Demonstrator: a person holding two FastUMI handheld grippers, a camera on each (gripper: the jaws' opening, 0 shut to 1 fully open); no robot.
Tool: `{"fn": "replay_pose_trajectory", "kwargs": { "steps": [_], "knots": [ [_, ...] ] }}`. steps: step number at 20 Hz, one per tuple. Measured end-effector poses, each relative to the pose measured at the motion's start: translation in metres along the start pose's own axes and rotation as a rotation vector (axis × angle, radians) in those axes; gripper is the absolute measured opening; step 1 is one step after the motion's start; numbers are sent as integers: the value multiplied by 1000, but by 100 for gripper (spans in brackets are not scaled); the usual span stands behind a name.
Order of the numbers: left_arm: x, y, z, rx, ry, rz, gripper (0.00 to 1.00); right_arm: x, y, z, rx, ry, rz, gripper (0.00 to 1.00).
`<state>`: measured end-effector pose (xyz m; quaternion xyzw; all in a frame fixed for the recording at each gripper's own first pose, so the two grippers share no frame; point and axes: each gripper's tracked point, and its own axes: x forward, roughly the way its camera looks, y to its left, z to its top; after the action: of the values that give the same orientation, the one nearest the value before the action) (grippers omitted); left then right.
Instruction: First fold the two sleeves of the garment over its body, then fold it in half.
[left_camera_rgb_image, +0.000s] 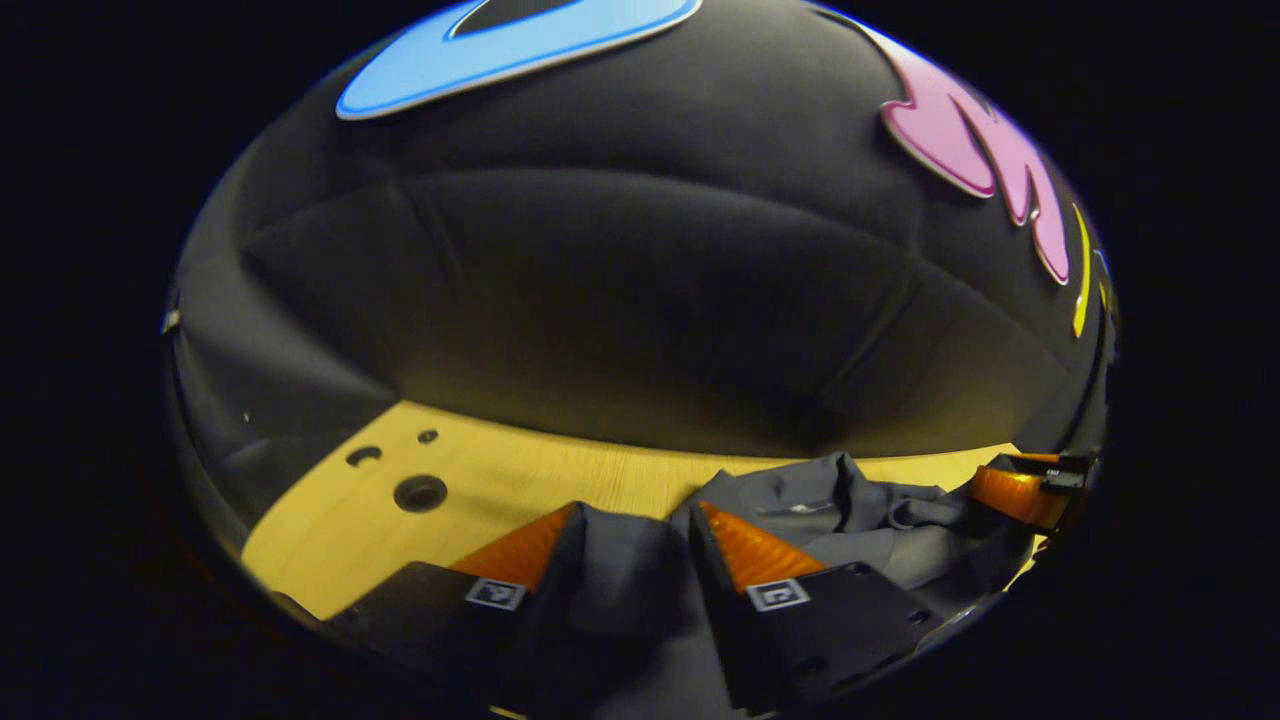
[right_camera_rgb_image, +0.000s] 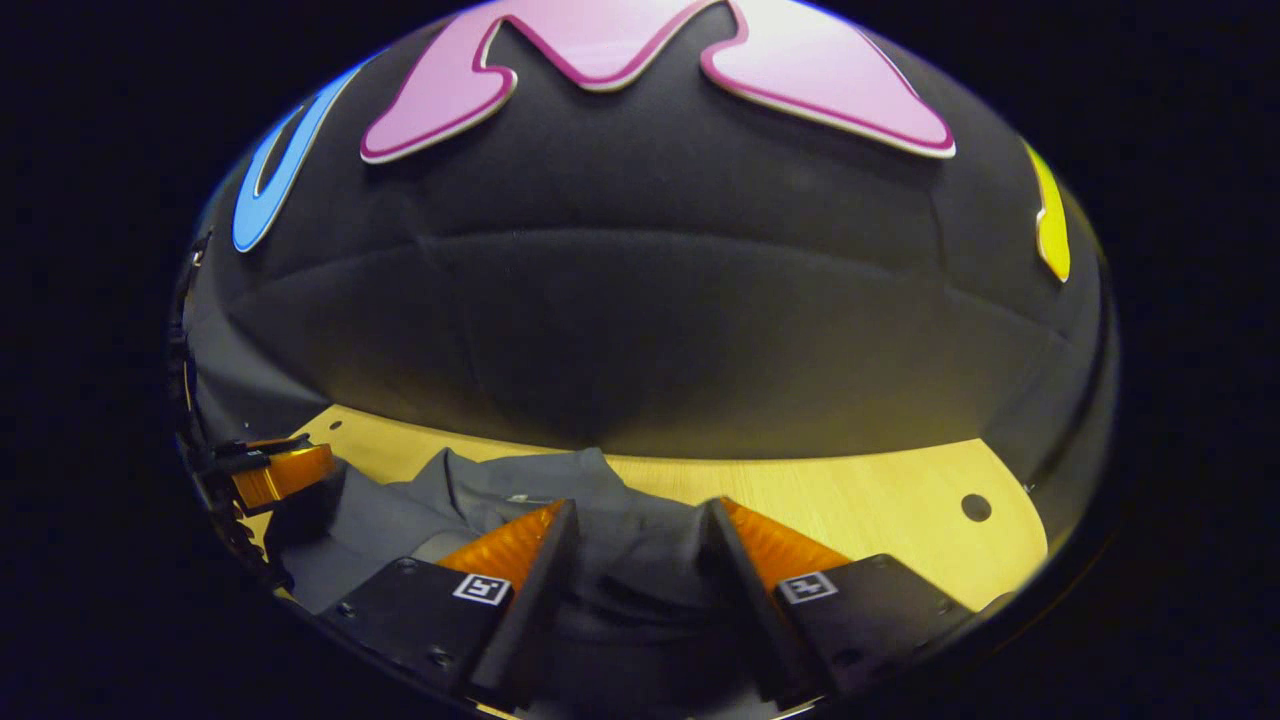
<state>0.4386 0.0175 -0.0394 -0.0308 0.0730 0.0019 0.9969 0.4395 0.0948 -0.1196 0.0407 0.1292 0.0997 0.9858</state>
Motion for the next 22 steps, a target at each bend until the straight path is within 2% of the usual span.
{"fn": "replay_pose_trajectory", "kwargs": {
  "steps": [1, 2, 5, 12, 14, 20, 22],
  "knots": [
    [-15, -3, 17, 1, -30, -4, 87, -8, -4, 12, -6, -29, -8, 88],
    [-28, -4, 26, -1, -64, 0, 99, -18, -6, 25, -3, -58, -14, 100],
    [-79, 4, 65, 11, -162, 11, 97, -61, -16, 65, -1, -138, -45, 99],
    [-212, 14, 104, 42, -222, -7, 97, -192, -33, 122, 29, -302, -112, 99],
    [-249, 11, 101, 33, -214, -36, 97, -223, -36, 121, 17, -305, -139, 98],
    [-355, 3, 80, 33, -228, -95, 97, -321, -20, 107, 15, -323, -149, 99],
    [-382, -6, 71, 33, -240, -140, 97, -350, -10, 96, -1, -327, -150, 99]
  ]
}}
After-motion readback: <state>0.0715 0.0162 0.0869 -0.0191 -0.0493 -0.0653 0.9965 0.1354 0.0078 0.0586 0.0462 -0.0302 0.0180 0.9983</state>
